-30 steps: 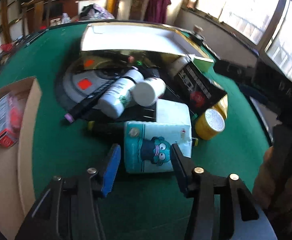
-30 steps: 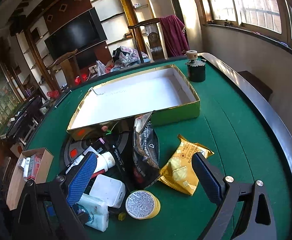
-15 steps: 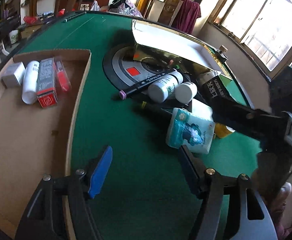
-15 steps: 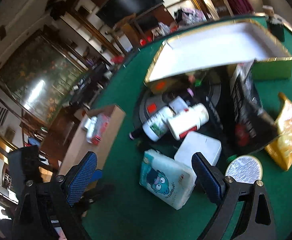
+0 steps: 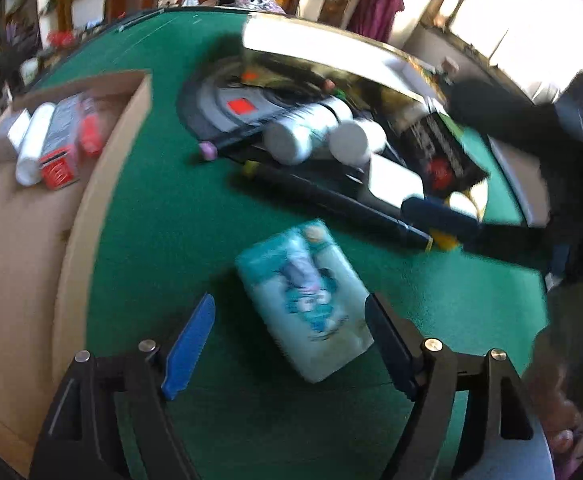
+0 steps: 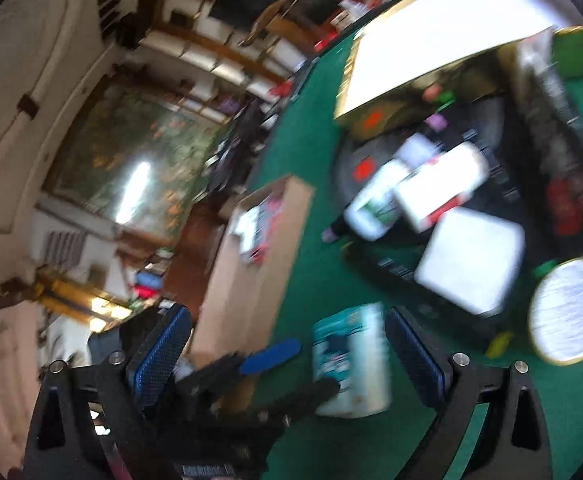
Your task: Organize objects
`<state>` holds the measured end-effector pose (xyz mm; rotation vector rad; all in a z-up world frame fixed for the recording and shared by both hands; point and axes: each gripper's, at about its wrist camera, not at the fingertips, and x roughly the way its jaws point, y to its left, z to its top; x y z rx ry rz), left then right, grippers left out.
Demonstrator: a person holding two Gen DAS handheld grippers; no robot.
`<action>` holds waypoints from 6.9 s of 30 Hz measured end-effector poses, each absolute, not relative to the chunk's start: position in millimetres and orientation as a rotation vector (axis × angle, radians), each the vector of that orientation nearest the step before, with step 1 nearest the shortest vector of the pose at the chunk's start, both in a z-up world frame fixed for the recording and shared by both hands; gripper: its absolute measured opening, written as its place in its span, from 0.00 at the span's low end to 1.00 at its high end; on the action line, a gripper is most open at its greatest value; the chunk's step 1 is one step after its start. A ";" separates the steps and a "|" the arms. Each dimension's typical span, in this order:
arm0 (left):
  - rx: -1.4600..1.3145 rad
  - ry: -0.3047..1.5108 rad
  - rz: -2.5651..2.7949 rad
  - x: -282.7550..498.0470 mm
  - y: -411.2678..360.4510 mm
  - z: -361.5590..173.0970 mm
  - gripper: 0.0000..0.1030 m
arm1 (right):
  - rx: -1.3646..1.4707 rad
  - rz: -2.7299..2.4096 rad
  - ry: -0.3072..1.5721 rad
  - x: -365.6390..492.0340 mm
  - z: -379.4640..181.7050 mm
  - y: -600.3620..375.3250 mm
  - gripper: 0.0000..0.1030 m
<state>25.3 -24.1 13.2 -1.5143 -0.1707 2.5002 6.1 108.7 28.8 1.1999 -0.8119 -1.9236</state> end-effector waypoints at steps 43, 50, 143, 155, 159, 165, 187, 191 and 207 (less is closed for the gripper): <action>-1.088 -0.426 2.725 119.5 -233.0 65.0 0.41 | 1.646 -2.416 -0.554 -61.4 33.3 44.0 0.65; -1.074 -0.429 2.694 116.2 -239.4 56.7 0.41 | 1.727 -2.570 -0.455 -67.6 31.1 34.4 0.41; -1.116 -0.380 2.949 76.6 -235.2 108.8 0.85 | 0.934 -2.783 -0.410 83.0 141.2 148.0 1.00; -0.618 -0.166 3.161 140.1 -192.2 185.4 0.92 | 0.860 -2.792 -0.139 81.9 126.5 54.2 1.00; -0.643 -0.110 3.124 138.4 -176.5 184.9 0.93 | 0.872 -2.837 -0.106 86.1 117.2 53.2 1.00; -0.757 -0.101 3.068 129.6 -162.6 171.3 0.93 | 0.926 -2.835 -0.063 89.1 102.9 50.6 1.00; -1.241 -0.027 2.812 17.5 -99.1 91.7 0.93 | 1.087 -3.036 -0.154 31.3 89.6 164.8 1.00; -1.220 0.090 2.746 -23.2 -68.3 72.3 0.93 | 1.143 -2.963 -0.425 24.6 78.6 197.5 1.00; -1.369 0.406 2.603 -103.2 -16.4 11.4 0.43 | 1.087 -2.928 -0.551 29.4 78.8 201.3 1.00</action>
